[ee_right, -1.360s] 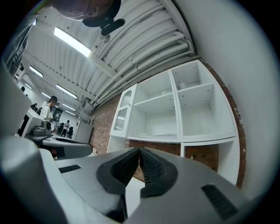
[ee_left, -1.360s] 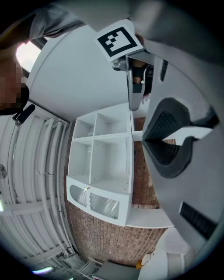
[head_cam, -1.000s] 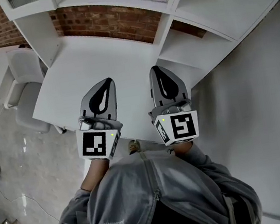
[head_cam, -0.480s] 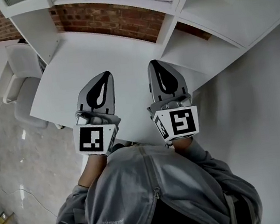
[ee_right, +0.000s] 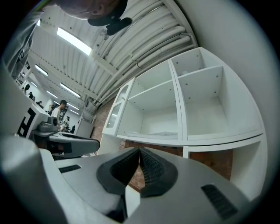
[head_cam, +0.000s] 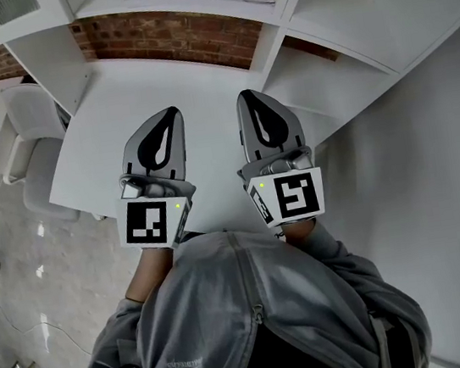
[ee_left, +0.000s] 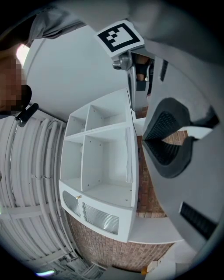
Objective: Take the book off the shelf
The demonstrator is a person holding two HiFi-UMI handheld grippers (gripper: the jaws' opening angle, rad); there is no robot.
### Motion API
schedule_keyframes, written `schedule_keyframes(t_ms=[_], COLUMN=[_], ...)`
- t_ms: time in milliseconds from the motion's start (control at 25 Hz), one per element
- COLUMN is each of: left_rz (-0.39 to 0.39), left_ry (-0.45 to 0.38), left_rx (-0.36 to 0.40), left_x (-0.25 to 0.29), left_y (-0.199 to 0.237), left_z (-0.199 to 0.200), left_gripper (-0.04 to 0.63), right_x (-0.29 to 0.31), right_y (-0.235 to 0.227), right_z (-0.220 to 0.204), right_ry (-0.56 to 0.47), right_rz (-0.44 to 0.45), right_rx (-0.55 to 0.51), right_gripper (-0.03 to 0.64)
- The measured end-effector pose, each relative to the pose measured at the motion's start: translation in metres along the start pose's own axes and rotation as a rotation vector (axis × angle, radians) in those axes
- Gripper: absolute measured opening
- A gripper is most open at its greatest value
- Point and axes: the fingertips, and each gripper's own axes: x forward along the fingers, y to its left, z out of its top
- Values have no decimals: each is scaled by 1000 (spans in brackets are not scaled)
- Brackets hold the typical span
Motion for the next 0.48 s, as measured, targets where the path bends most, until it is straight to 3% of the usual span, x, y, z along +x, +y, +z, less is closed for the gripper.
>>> schedule_keyframes(t_ms=[480], left_rz=[-109], left_ry=[-37], left_rx=[6], left_x=[48], left_y=[31], left_z=[13], left_gripper=[6], right_x=[42], right_y=[-11], right_z=[3], right_ry=[-2], right_rz=[-105], right_rx=[-37], right_gripper=[26])
